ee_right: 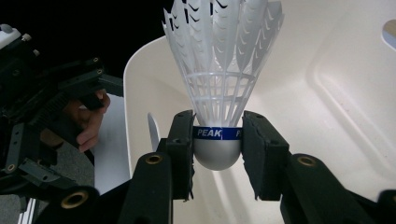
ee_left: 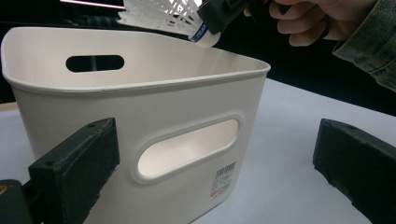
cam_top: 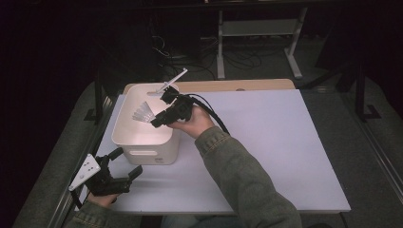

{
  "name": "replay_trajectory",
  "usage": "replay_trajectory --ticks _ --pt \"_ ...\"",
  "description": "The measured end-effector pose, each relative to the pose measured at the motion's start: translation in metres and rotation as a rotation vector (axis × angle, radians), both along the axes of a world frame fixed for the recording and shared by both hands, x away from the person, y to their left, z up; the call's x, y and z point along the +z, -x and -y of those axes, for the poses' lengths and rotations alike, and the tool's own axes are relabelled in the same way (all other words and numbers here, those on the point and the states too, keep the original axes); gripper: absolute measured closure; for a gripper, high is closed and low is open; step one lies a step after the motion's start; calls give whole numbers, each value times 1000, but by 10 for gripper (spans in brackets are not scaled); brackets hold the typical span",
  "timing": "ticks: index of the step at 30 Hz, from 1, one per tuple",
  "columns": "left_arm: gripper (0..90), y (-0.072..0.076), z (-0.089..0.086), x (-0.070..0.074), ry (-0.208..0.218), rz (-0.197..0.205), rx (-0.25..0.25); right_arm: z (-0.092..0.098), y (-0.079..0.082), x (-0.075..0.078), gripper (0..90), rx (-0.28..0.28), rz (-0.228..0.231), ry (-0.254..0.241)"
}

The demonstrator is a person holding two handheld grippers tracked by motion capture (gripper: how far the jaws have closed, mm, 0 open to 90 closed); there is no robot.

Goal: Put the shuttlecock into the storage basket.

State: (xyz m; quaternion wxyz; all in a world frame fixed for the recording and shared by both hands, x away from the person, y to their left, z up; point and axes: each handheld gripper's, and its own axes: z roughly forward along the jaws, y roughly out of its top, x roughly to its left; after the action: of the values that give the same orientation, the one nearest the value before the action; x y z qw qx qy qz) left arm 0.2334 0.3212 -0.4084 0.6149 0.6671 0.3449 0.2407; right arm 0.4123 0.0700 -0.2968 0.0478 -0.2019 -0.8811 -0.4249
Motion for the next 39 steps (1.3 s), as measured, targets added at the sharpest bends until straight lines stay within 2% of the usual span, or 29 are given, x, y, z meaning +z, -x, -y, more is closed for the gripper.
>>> replay_trajectory --ticks 8,10,11,14,16,20,22,23,24,25,27,29,30,33,34,37,39 --pt "0 0 0 0 3 -5 2 -3 -3 -10 639 0 -4 15" --pt "0 0 0 0 1 -4 2 -4 -3 -12 639 -1 -20 20" --pt "0 0 1 0 3 -3 1 -4 -4 -13 639 1 -10 28" --pt "0 0 1 0 3 -3 1 -5 -4 -14 639 7 -14 25" --pt "1 0 0 0 -2 -3 1 -5 -4 -15 639 -7 -21 29" --pt "0 0 -1 0 -15 -2 -1 -6 -5 -18 637 13 -16 35" --pt "0 0 0 0 -6 -5 2 -7 -4 -20 633 13 -22 43" --pt "0 0 0 1 -6 -6 2 -8 -4 -22 578 12 -25 43" --pt "0 0 0 1 -6 -6 2 -8 -4 -22 578 12 -25 43" --pt "0 0 0 0 -5 -5 1 -8 -5 -22 533 5 -29 37" --pt "0 0 0 0 -4 -4 1 -6 -6 -21 469 3 -56 4" --pt "0 0 0 0 -3 -4 0 -4 -6 -17 362 -10 -55 -25" --pt "0 0 0 0 -3 -4 0 -4 -6 -17 362 -10 -55 -25" --pt "0 1 1 0 5 -5 -1 1 -5 -13 252 -10 -41 -56" --pt "0 1 0 0 0 -3 -3 2 -5 -11 198 -16 -32 -53" --pt "0 1 0 1 -5 1 -4 5 -4 -8 118 -21 -11 -60" --pt "0 0 0 0 0 4 -4 9 -2 -5 29 -19 9 -85"
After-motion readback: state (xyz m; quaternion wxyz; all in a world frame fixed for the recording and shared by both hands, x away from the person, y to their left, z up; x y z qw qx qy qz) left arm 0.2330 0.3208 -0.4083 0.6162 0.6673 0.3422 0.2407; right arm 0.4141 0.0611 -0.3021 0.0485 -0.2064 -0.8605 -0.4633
